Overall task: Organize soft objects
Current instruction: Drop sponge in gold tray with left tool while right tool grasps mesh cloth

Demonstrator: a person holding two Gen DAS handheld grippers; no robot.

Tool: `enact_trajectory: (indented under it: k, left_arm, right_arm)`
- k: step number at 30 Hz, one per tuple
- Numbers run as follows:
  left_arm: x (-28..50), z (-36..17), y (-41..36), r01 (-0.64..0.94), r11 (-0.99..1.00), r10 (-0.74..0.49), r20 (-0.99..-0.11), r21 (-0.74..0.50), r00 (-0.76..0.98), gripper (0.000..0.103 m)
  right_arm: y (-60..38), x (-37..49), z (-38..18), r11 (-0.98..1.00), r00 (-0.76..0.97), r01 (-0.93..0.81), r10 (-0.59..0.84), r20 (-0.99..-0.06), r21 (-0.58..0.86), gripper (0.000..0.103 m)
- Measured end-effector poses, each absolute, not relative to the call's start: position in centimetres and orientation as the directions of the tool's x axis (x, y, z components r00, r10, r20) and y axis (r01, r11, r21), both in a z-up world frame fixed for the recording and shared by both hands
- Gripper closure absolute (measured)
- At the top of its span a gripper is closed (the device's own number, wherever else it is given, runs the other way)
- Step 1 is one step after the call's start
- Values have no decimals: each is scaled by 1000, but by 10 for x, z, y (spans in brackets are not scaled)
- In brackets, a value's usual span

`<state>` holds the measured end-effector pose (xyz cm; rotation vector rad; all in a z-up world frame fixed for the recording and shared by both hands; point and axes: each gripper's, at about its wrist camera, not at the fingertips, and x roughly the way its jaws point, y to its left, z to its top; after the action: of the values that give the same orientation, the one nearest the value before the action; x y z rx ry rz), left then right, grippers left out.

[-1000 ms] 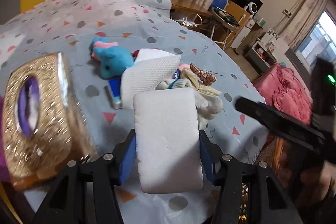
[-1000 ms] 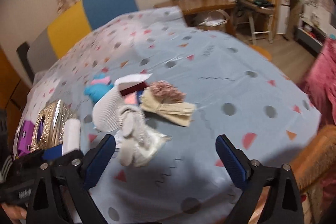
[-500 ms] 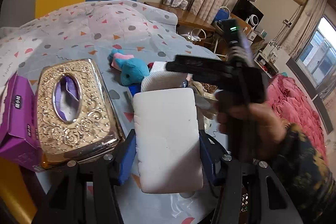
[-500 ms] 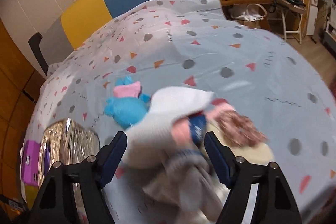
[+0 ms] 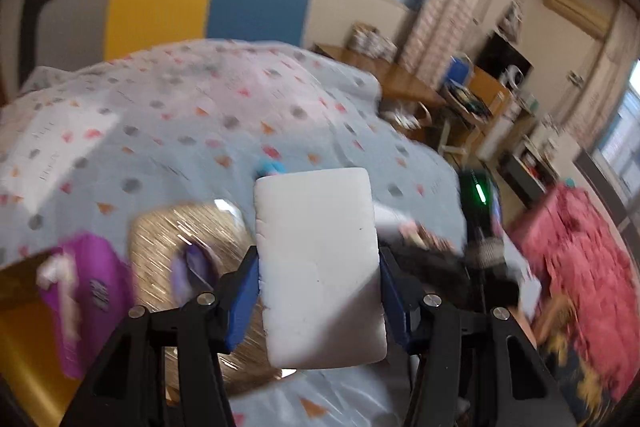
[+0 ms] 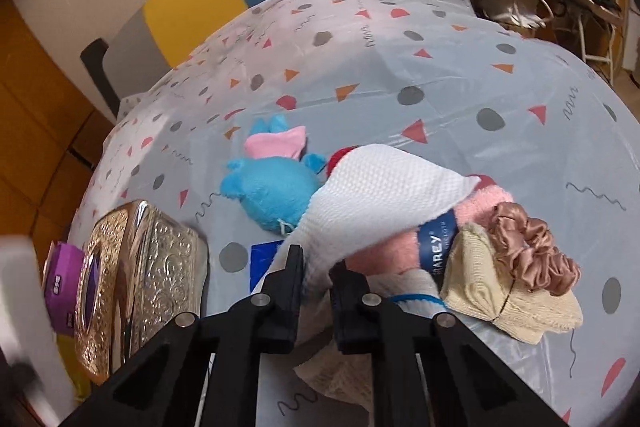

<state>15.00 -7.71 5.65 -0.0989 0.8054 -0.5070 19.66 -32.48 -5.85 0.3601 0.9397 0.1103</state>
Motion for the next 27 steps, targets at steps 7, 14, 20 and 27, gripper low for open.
enact_trajectory:
  k: [7, 14, 20, 27]
  left_arm:
    - [170, 84, 8, 221, 932, -358, -620, -289, 699, 46]
    - [141, 63, 115, 13, 958, -200, -639, -285, 743, 46]
    - [124, -3, 178, -171, 944, -102, -743, -283, 662, 46]
    - [139, -44, 184, -194, 946, -99, -799, -262, 593, 36]
  right_arm:
    - [-314, 197, -57, 948, 590, 15, 247, -769, 317, 92]
    - [-309, 197, -56, 959, 588, 5, 225, -777, 283, 92]
    - [-304, 198, -61, 950, 551, -18, 270, -790, 312, 91]
    - [-297, 198, -64, 962, 547, -25, 241, -801, 273, 92]
